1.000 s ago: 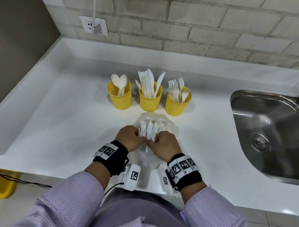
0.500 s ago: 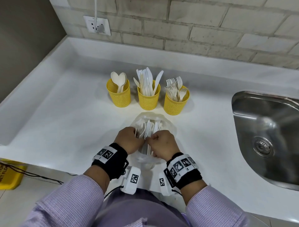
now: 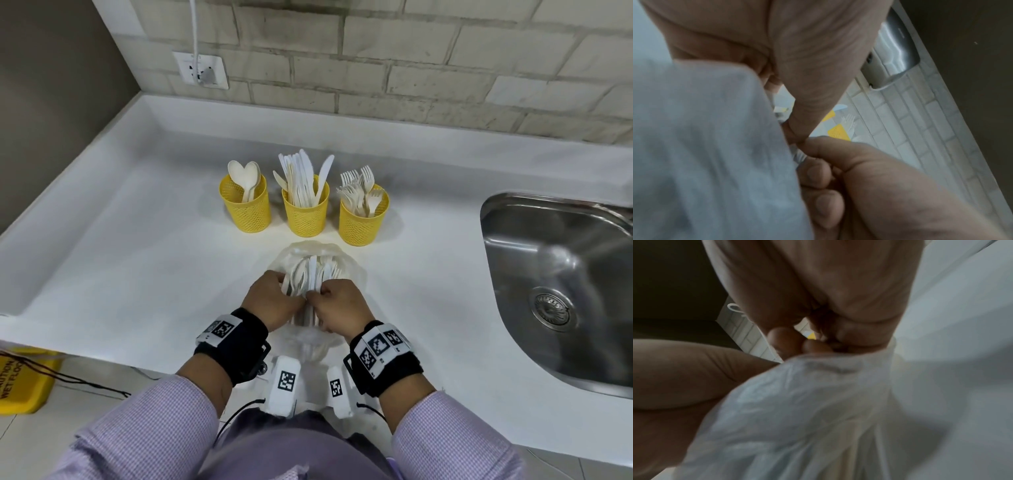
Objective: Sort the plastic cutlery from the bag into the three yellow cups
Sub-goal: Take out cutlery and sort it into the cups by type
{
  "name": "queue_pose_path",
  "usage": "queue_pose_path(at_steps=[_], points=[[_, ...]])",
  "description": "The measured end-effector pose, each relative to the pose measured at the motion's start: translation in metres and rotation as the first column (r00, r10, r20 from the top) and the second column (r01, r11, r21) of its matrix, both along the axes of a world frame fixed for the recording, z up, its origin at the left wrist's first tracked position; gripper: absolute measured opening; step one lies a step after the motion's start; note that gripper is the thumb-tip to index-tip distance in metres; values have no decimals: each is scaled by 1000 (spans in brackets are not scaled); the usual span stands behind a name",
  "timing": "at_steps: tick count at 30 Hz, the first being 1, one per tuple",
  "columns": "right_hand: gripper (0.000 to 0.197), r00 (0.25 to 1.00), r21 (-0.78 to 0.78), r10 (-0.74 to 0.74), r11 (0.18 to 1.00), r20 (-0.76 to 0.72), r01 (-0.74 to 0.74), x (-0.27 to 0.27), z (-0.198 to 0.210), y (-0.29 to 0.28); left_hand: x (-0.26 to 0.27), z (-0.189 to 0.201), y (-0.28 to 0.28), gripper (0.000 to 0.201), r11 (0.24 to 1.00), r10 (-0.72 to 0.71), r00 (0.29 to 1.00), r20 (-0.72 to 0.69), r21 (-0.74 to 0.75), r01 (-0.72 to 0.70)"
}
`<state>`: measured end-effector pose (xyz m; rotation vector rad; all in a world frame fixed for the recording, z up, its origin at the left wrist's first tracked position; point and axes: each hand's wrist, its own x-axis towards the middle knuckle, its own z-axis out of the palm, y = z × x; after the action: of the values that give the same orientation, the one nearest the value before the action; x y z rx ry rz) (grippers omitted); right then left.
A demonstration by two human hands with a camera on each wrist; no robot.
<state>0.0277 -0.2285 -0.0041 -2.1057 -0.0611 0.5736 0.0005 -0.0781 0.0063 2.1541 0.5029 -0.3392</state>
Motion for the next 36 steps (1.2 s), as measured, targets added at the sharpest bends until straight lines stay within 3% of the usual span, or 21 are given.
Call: queue_pose_path(at_steps=[1, 3, 4, 10, 15, 17, 21, 24, 27, 31, 33, 36], points=[[40, 1000, 16, -7, 1000, -7, 7, 0, 0, -1, 0, 4, -1, 11, 999, -15, 1000, -7, -29, 15], [41, 1000, 37, -15, 999, 5, 15, 1, 0, -2, 0, 6, 0, 38, 997, -15, 999, -44, -78, 11], [43, 1000, 40, -18, 999, 24, 17, 1, 0, -2, 0, 7, -1, 42, 995, -6, 998, -60, -96, 1], [50, 992, 16, -6, 1000, 126, 4, -3, 4, -4, -2, 10, -1, 12, 989, -52, 998, -20, -138, 49], [46, 993, -12, 21, 1000, 115, -20, -3, 4, -5, -3, 12, -1, 9, 986, -34, 999, -6, -162, 32], [41, 994, -17, 12, 1000, 113, -10, -5, 3, -5, -3, 13, -2, 26, 977, -36, 999, -12, -210, 33], [14, 994, 32, -70, 997, 89, 68, -5, 5, -5, -5, 17, -8, 24, 941, -124, 991, 43, -311, 131], [12, 993, 75, -92, 993, 76, 86, -3, 7, -4, -5, 12, -9, 22, 945, -184, 980, 73, -262, 197], [16, 989, 55, -67, 997, 133, 61, -2, 10, -5, -4, -1, -6, 43, 985, -148, 988, 51, -79, 151], [23, 972, -117, 89, 991, 217, -65, 0, 12, -8, -2, -6, -10, 35, 994, -62, 997, 39, 88, 59], [23, 953, -312, 232, 936, 196, -164, 0, 14, -6, -1, -6, -11, 32, 994, -38, 999, 31, 108, 35], [22, 924, -520, 311, 840, 225, -156, -1, 19, -3, 2, -10, -11, 39, 996, -18, 999, 29, 90, 16]])
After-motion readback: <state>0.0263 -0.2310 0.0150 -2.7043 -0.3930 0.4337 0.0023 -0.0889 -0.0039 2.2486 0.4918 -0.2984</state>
